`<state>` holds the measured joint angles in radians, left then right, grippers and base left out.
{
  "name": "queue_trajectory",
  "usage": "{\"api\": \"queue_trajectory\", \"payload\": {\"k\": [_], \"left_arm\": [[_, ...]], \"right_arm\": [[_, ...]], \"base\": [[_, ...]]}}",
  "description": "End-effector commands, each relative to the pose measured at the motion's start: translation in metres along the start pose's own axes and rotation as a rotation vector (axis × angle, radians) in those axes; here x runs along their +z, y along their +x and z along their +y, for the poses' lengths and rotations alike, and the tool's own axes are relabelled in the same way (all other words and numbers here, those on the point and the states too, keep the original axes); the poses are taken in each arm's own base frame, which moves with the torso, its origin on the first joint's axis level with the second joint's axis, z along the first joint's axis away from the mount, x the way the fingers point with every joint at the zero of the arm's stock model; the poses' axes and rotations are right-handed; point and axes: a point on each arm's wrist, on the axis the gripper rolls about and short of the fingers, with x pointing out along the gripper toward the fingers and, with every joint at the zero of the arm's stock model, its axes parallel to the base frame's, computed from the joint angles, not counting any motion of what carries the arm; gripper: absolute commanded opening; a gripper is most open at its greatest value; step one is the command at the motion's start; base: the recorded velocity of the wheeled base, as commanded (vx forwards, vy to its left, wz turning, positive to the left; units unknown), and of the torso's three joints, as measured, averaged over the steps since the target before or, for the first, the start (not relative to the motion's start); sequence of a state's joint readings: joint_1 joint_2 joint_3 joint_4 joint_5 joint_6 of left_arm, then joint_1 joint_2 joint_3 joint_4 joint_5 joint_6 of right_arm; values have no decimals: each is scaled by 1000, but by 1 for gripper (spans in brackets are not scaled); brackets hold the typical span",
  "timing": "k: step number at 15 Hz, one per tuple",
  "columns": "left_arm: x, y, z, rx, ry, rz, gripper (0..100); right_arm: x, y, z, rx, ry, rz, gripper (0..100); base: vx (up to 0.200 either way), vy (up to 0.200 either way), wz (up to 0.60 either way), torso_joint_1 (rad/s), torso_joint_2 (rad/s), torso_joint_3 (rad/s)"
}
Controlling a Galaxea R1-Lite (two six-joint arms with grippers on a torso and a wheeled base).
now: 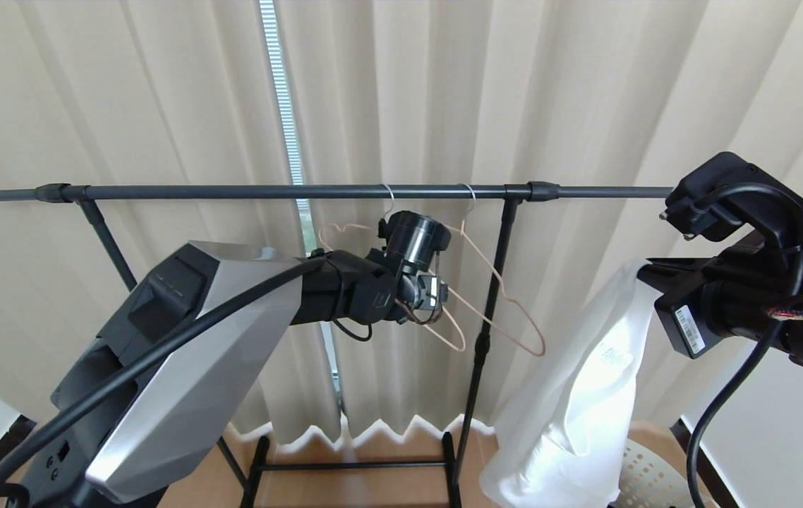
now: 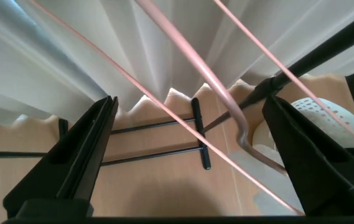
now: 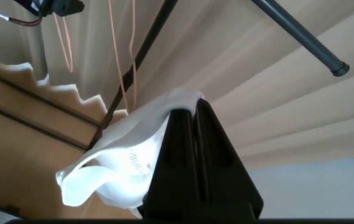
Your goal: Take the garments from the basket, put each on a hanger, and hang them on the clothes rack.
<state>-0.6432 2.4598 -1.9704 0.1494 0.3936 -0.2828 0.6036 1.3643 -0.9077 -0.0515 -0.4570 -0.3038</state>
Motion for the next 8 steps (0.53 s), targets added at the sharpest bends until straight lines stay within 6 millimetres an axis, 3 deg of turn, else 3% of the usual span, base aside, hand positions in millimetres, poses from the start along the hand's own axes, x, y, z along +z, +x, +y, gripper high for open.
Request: {"api": "queue_trajectory", "payload": {"k": [1,8], "left_arm": [[5,-10,7,8,-4,0,100],[-3,-9,26,66,-1,43,100]], "right_arm": [[-1,2,1,2,-4,5,0],[-1,1,1,2,-4,5,0]], "base": [[0,0,0,0,0,0],[0,0,0,0,0,0]]}}
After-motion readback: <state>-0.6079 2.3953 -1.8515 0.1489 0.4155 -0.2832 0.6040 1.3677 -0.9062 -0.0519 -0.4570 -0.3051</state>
